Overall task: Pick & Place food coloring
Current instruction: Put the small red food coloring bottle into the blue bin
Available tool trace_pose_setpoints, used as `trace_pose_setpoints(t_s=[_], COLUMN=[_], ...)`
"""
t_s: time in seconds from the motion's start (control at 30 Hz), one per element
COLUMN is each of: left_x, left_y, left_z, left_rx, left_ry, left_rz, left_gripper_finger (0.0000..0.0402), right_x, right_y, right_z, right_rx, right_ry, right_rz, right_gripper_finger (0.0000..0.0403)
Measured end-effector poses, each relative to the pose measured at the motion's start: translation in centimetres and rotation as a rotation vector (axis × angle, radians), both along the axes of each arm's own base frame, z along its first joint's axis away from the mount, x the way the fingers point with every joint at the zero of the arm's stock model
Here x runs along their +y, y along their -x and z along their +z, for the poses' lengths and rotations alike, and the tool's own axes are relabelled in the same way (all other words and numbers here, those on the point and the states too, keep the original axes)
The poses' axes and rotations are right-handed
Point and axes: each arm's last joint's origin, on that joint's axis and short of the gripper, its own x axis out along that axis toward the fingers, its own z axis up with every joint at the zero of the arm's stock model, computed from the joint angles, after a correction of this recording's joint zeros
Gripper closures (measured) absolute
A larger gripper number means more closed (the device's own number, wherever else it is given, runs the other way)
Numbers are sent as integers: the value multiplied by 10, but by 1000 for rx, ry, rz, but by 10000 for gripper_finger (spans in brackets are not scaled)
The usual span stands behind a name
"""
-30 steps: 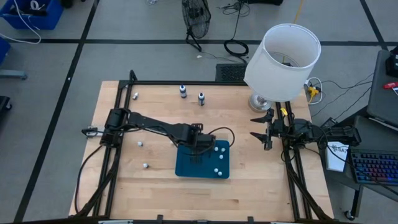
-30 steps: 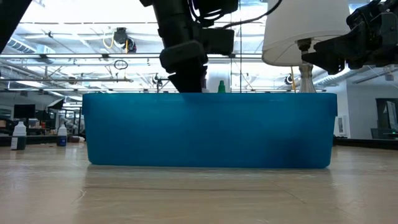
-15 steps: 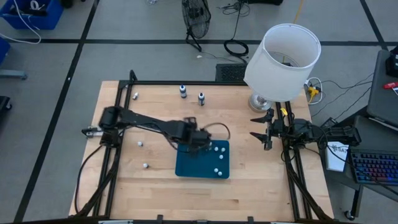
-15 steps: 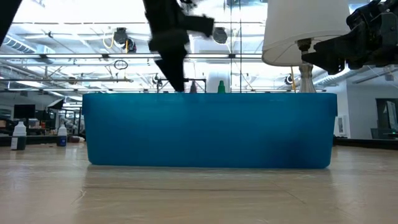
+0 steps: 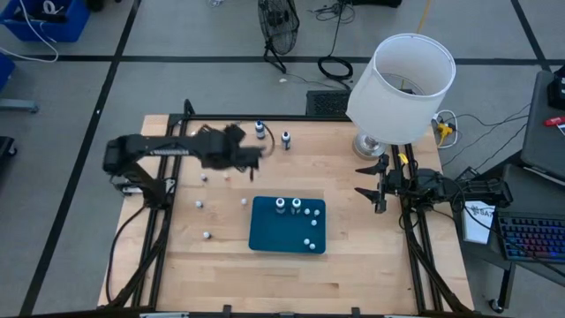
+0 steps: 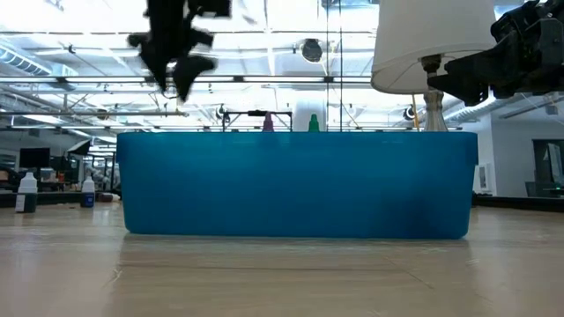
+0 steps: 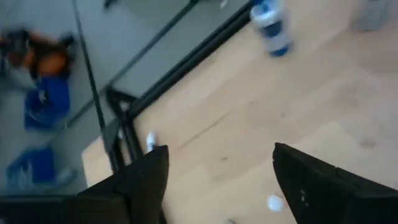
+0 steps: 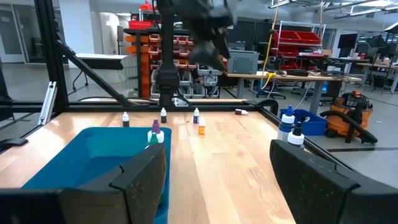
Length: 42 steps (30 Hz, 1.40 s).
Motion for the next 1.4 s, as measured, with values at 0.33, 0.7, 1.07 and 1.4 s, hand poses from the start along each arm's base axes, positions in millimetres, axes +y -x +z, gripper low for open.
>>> trace_pose_setpoints(t_s=[0.33,0.7,1.07,1.4], left_x=[116,158,167,177], left_y=[95,114,109,105], left_z=[-88,-106,-135,-173], left_rx=[219,33,112,294], left_ry=[133,160,207,207], left_rz=[503,536,550,588], left_gripper_finger=[198,386,398,398], right_x=[0,0,0,0], right_y=[0,0,0,0], right_z=[0,0,-1,-1], right_rx=[4,5,5,6], right_ry=[0,0,0,0], right_rz=[0,0,0,0], right_gripper_finger=[130,129,130,132])
